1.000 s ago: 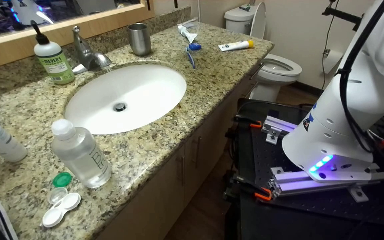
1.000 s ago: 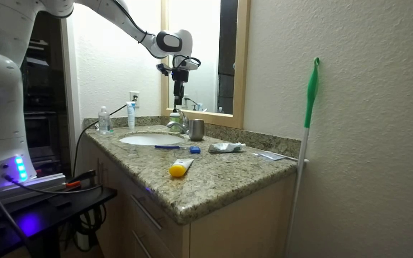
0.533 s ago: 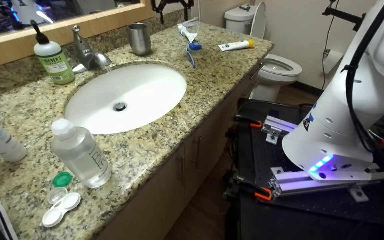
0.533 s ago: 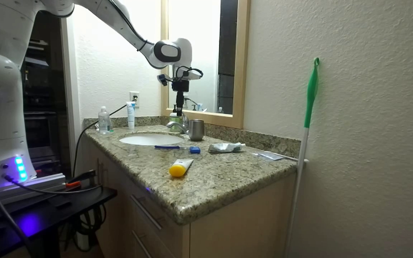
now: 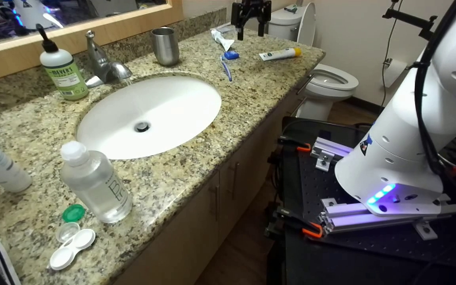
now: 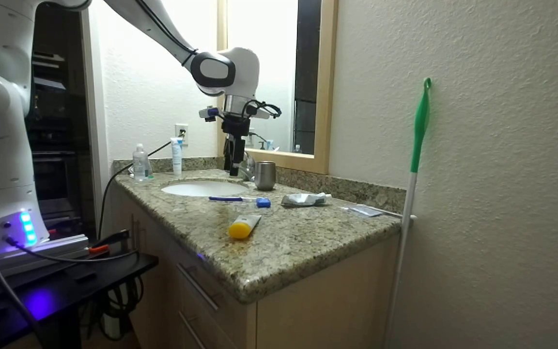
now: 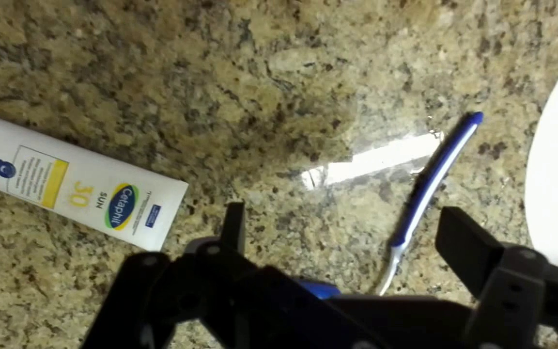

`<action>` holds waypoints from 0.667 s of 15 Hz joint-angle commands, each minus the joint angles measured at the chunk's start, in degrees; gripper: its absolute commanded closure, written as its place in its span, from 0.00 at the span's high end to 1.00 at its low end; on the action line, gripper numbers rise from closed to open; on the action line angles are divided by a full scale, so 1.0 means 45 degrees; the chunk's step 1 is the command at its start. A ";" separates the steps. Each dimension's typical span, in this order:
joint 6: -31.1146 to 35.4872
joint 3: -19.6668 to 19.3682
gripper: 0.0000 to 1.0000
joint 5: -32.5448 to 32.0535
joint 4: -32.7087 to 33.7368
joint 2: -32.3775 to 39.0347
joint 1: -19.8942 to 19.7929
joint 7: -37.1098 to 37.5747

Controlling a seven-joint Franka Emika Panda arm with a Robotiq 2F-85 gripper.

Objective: Turn the faucet handle upwards pick up the toothbrush wash it and then place it in the cup afterward turn the faucet handle downwards

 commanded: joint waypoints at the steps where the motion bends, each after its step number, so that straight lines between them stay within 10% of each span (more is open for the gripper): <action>1: -0.0057 -0.0194 1.00 0.0030 0.0071 0.0026 0.0152 -0.0012; 10: 0.0626 0.0337 1.00 0.0447 -0.2302 -0.0184 0.1604 0.2772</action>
